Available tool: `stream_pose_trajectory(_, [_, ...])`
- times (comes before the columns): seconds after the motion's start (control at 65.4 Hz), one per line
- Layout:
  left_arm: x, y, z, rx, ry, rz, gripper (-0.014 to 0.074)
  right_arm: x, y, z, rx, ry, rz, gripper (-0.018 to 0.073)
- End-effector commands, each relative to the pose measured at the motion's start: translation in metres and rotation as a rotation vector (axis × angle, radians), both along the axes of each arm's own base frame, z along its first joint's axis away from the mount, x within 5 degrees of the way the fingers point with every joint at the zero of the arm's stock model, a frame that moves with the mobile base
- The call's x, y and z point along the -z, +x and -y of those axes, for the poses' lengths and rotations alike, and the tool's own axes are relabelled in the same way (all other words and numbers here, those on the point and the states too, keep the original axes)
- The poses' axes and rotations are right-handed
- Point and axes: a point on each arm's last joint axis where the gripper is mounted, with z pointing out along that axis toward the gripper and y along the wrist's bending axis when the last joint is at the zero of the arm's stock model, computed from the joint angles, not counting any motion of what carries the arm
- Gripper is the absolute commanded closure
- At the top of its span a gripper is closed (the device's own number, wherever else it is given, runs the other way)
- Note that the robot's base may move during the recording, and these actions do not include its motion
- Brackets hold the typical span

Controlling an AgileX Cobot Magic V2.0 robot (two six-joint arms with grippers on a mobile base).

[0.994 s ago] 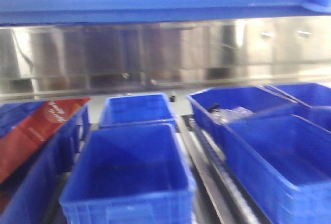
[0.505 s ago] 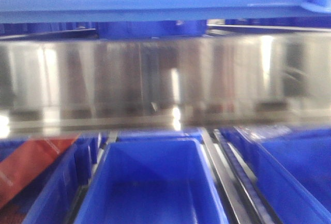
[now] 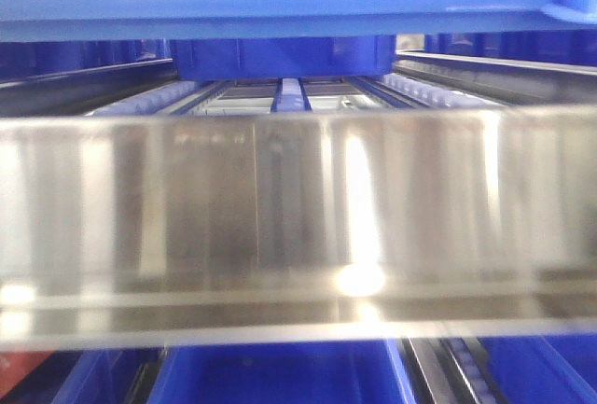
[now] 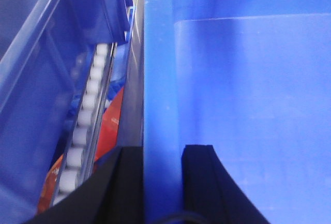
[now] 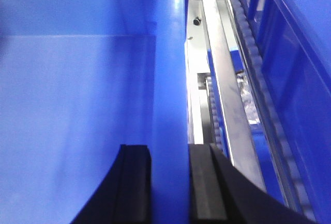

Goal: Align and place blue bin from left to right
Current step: 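Push the held blue bin forward onto the upper shelf rollers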

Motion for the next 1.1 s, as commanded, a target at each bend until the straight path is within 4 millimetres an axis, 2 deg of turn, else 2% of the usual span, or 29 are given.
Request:
stream_pose_trajectory(0.0, [-0.0108,-0.0002,0.0035,0.052,-0.02,0.09,0.0707,-0.0141,-0.0015,-0.0048,-0.073,0.058,0.112,0.0631])
stream_pose_trajectory(1.086, [-0.0108,-0.0002,0.0035,0.052,-0.02,0.09,0.0707,-0.0176,-0.0012,-0.0082,-0.103,0.088,0.144,0.0631])
